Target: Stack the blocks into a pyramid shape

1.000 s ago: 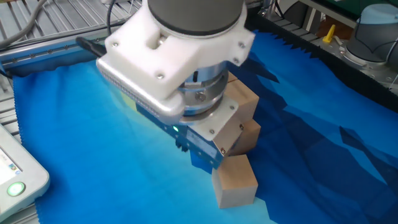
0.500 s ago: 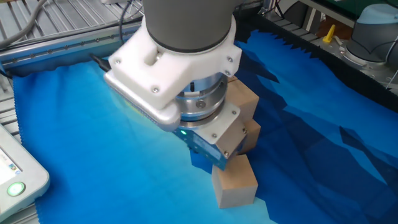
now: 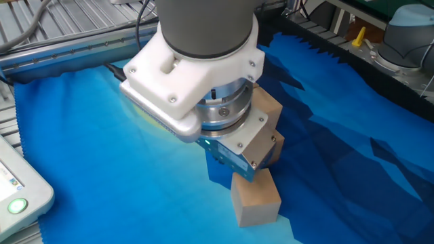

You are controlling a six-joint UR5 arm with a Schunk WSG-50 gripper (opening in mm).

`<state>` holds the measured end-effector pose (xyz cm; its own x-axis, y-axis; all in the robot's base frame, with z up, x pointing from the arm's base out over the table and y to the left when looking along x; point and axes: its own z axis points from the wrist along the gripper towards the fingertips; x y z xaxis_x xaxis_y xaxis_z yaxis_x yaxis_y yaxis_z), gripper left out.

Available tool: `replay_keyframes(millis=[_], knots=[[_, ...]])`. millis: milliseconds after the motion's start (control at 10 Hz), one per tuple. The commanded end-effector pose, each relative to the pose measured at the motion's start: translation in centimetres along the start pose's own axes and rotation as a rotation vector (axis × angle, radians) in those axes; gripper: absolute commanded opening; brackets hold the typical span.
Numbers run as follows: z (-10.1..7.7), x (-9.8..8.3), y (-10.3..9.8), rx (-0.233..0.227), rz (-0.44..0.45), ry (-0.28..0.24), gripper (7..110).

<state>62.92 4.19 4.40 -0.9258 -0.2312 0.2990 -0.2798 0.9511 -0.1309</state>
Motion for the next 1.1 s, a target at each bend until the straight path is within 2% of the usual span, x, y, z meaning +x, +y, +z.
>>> replay_keyframes(millis=[0, 400, 500, 600, 700, 800, 900, 1000], knots=[[-0.5, -0.7, 1.1, -0.034, 0.005, -0.005, 7], [-0.1, -0.7, 3.5, -0.128, -0.014, 0.009, 7], [-0.1, -0.6, 3.7, -0.135, -0.014, 0.012, 7], [0.0, -0.5, 3.3, -0.123, -0.009, 0.019, 7], [0.1, -0.5, 3.8, -0.142, -0.010, 0.022, 7], [0.1, -0.4, 3.7, -0.142, -0.008, 0.027, 7], [0.0, -0.4, 4.6, -0.175, -0.014, 0.027, 7], [-0.2, -0.4, 5.0, -0.190, -0.017, 0.026, 7]])
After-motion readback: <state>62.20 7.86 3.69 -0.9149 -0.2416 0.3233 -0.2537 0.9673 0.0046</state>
